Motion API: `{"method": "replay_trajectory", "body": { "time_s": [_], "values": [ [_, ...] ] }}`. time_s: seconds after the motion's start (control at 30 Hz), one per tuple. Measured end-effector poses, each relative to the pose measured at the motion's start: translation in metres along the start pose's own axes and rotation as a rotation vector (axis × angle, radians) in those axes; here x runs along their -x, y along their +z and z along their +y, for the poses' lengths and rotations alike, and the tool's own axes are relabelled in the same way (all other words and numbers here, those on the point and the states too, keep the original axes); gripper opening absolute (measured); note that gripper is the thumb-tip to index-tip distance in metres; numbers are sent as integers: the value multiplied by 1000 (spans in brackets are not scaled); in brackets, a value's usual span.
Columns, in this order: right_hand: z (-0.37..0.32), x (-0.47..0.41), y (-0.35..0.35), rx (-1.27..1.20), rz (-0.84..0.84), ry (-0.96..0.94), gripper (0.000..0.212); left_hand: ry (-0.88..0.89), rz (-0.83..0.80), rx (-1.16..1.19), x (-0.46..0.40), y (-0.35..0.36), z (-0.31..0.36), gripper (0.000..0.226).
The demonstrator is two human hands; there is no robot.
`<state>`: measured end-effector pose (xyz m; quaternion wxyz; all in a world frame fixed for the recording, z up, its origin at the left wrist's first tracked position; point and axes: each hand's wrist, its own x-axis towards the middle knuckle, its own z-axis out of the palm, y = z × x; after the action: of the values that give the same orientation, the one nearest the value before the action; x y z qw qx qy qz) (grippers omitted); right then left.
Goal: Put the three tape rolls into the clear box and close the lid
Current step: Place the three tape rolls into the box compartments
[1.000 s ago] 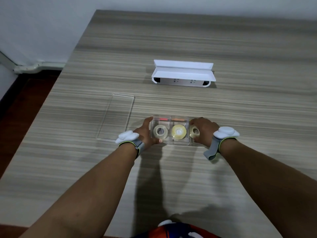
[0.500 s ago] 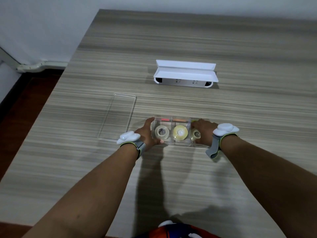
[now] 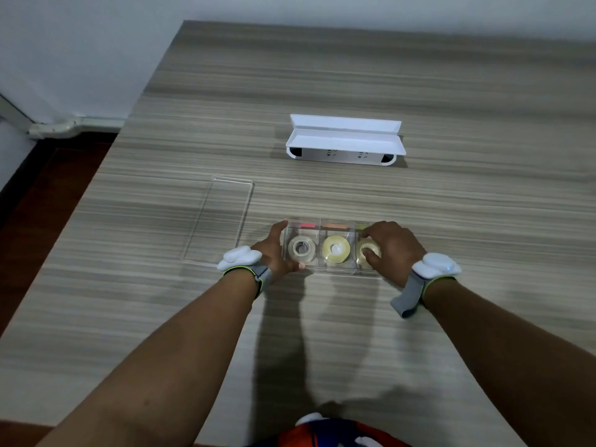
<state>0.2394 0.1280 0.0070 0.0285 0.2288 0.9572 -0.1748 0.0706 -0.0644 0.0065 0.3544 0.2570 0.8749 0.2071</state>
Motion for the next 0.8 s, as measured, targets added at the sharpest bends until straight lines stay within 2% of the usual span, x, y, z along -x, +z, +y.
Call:
{"method": "replay_trajectory", "body": {
  "time_s": [0.1,0.2,0.3,0.37,0.5,0.63,0.7,0.8],
  "values": [
    [2,16,10,-56,254,-2,33,8,6,-4,2,0,0,101],
    [2,29,24,-174,359,219,43,15,2,0,3,0,0,101],
    [4,35,37,-584,317,527,49,6,-5,-5,3,-1,1,101],
    [6,35,46,-719,275,657,52,8,-7,-9,2,-1,1,101],
    [9,37,52,-778,241,661,52,-1,-8,-27,2,-2,3,102],
    [24,35,65,-880,224,676,78,-9,9,-18,2,-2,3,102],
    [23,33,61,-923,221,693,70,-8,6,-22,2,-2,3,102],
    [21,29,54,-984,206,696,40,4,4,-28,0,-4,3,100]
  ]
}}
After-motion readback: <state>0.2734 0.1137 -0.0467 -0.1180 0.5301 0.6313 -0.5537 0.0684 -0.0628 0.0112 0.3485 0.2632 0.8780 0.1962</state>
